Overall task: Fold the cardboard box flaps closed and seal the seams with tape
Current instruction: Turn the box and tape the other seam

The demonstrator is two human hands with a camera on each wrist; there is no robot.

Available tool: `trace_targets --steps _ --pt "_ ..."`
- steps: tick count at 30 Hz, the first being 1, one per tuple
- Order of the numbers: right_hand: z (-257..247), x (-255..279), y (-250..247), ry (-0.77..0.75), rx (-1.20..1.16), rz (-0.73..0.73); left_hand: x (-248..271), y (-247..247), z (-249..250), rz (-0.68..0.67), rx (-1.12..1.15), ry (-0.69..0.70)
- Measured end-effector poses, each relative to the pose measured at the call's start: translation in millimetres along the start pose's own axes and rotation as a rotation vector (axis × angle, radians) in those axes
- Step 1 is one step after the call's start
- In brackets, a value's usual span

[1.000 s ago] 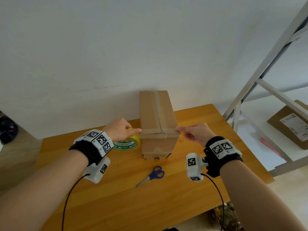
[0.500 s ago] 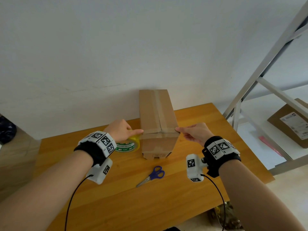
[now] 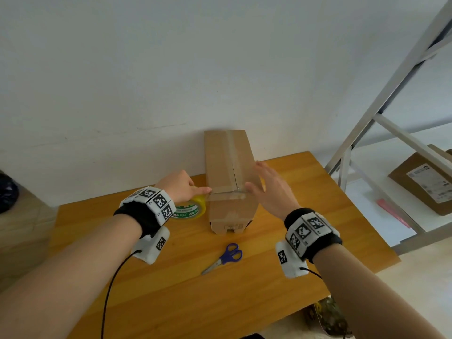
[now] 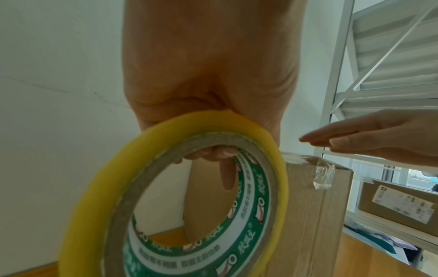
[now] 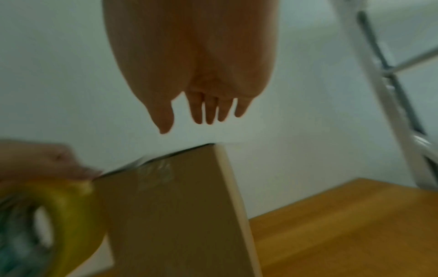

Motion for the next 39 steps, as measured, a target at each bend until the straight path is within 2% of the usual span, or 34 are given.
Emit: trace_targets --steps 3,6,10,18,24,30,35,39 --pt "-24 8 25 -0.297 0.178 -0.192 -1 1 0 0.000 0.003 0.009" --pt "-24 10 50 -0.417 0.303 -0.262 0 2 -1 0.017 0.018 0.030" --pt "-17 7 57 -0.459 0.364 -0.252 1 2 -3 0.047 0.015 0.050" --pt "-11 8 55 -0.441 0.305 -0.229 1 4 -11 0.035 -0.008 0.096" --pt "-16 14 64 -0.396 0.430 -0.149 7 3 -12 -0.051 0.136 0.166" --pt "-25 9 73 -0.461 0.466 -0.207 12 -6 -21 -0.079 0.170 0.207" --pt "-14 11 73 -0.490 0.467 -0.176 14 -16 -26 -0.066 0.184 0.225" --pt "-15 13 74 -0.501 0.420 -0.158 12 -11 -35 -0.106 -0.010 0.158"
Point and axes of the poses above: each hand's wrist, its own x-axis away from the middle knuckle, its own y-axis out of the palm, z = x × y, the point moved 1 cm from there along -x, towards the middle knuckle, and after that the axes turned 4 degrees about -x, right-handed, at the moved point
